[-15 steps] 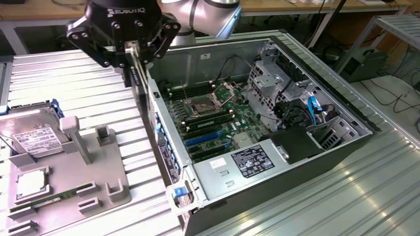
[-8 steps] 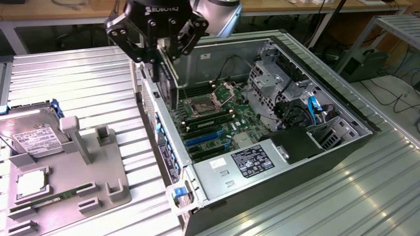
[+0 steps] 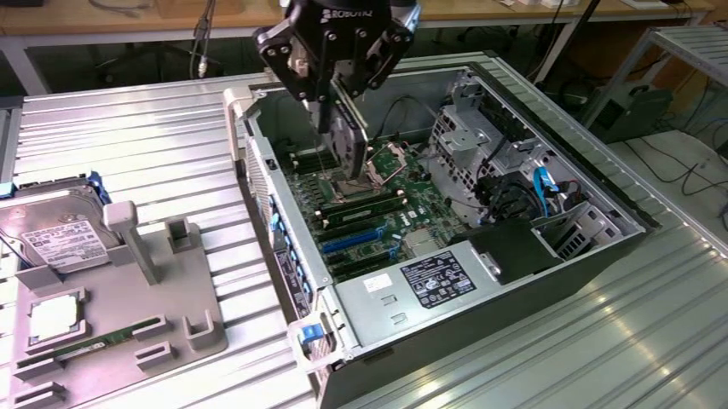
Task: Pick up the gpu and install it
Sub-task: 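Pick up the gpu and move the gpu toward the slot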
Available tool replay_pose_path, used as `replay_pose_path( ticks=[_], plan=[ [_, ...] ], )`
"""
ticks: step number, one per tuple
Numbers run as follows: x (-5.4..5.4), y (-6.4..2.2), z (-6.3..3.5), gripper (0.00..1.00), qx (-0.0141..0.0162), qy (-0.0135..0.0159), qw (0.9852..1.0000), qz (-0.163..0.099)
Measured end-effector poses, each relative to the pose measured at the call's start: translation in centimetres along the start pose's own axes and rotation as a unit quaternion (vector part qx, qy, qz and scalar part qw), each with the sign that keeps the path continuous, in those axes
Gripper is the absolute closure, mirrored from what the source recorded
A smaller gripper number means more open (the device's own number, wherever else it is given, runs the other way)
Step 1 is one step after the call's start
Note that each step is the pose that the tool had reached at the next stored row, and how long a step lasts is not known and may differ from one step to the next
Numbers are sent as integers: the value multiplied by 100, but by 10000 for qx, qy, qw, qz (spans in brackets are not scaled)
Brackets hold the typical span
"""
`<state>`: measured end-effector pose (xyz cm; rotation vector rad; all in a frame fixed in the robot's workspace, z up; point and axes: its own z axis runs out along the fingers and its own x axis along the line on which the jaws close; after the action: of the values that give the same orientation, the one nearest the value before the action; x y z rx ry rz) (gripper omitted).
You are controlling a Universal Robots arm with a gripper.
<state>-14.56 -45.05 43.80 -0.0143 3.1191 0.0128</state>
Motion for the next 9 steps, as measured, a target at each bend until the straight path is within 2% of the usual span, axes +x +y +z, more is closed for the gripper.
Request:
replay_pose_path(
  ticks=[9],
  plan=[
    [-452,-2,12,72,0,-1,10000,0]
  ],
)
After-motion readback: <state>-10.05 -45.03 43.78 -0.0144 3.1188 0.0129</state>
